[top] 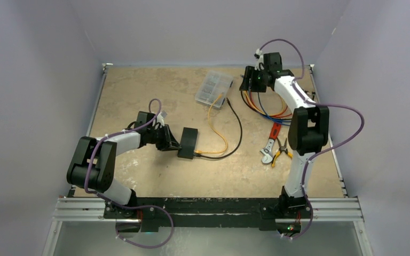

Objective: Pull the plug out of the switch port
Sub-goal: Pull the connector from the switch port.

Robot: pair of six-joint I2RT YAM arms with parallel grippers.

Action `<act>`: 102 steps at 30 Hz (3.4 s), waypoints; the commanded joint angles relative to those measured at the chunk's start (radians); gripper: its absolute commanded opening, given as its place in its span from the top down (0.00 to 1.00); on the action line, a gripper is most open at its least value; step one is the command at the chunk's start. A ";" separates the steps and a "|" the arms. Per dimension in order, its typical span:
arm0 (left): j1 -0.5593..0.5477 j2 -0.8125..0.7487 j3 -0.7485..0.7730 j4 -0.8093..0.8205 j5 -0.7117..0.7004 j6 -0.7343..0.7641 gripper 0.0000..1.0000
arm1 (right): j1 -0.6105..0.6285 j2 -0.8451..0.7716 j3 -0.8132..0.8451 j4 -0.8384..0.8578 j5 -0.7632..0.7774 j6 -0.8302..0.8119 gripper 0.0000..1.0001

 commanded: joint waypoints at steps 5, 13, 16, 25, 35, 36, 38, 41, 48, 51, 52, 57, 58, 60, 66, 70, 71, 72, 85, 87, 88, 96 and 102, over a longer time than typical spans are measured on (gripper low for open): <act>0.000 0.051 -0.052 -0.066 -0.222 0.073 0.91 | 0.078 -0.167 -0.217 0.056 -0.069 -0.035 0.35; 0.000 0.044 -0.056 -0.061 -0.218 0.067 0.91 | 0.125 -0.264 -0.427 0.125 -0.179 -0.021 0.35; 0.000 0.046 -0.059 -0.058 -0.216 0.066 0.90 | 0.146 -0.283 -0.495 0.158 -0.220 -0.004 0.36; 0.000 0.054 -0.059 -0.054 -0.213 0.066 0.90 | 0.269 -0.284 -0.608 0.255 -0.289 0.058 0.40; 0.000 0.057 -0.059 -0.053 -0.213 0.068 0.91 | 0.382 -0.236 -0.698 0.447 -0.448 0.174 0.43; 0.000 0.057 -0.059 -0.052 -0.212 0.067 0.91 | 0.393 -0.227 -0.698 0.450 -0.450 0.177 0.43; 0.000 0.057 -0.058 -0.054 -0.212 0.067 0.91 | 0.414 -0.211 -0.698 0.450 -0.451 0.180 0.44; 0.000 0.057 -0.058 -0.054 -0.211 0.068 0.91 | 0.433 -0.200 -0.708 0.447 -0.451 0.181 0.45; 0.000 0.056 -0.056 -0.054 -0.210 0.069 0.91 | 0.443 -0.207 -0.766 0.452 -0.466 0.191 0.46; 0.000 0.059 -0.056 -0.053 -0.210 0.070 0.91 | 0.444 -0.208 -0.796 0.471 -0.479 0.199 0.46; 0.000 0.061 -0.056 -0.054 -0.209 0.070 0.91 | 0.444 -0.208 -0.809 0.482 -0.484 0.203 0.46; 0.000 0.058 -0.057 -0.053 -0.209 0.071 0.91 | 0.445 -0.182 -0.828 0.539 -0.514 0.225 0.47; 0.000 0.057 -0.058 -0.053 -0.210 0.069 0.91 | 0.446 -0.176 -0.829 0.549 -0.519 0.230 0.47; 0.000 0.055 -0.059 -0.053 -0.208 0.069 0.91 | 0.447 -0.163 -0.829 0.567 -0.534 0.240 0.48; 0.000 0.055 -0.059 -0.054 -0.208 0.069 0.91 | 0.447 -0.123 -0.826 0.609 -0.557 0.261 0.49; 0.000 0.058 -0.058 -0.053 -0.205 0.069 0.91 | 0.449 -0.094 -0.826 0.640 -0.568 0.276 0.49; 0.000 0.060 -0.056 -0.052 -0.205 0.069 0.91 | 0.449 -0.085 -0.825 0.646 -0.571 0.280 0.49; 0.000 0.059 -0.056 -0.053 -0.203 0.069 0.91 | 0.450 -0.079 -0.824 0.653 -0.574 0.282 0.49; 0.000 0.057 -0.057 -0.052 -0.199 0.067 0.91 | 0.467 -0.013 -0.787 0.679 -0.586 0.293 0.52; 0.000 0.057 -0.056 -0.052 -0.199 0.067 0.91 | 0.474 -0.004 -0.778 0.678 -0.588 0.296 0.53; 0.000 0.057 -0.055 -0.052 -0.197 0.067 0.91 | 0.477 -0.002 -0.775 0.678 -0.587 0.297 0.53; 0.000 0.058 -0.055 -0.053 -0.197 0.068 0.91 | 0.497 0.019 -0.751 0.683 -0.581 0.308 0.58; 0.000 0.063 -0.056 -0.052 -0.199 0.068 0.91 | 0.503 0.033 -0.716 0.644 -0.562 0.292 0.64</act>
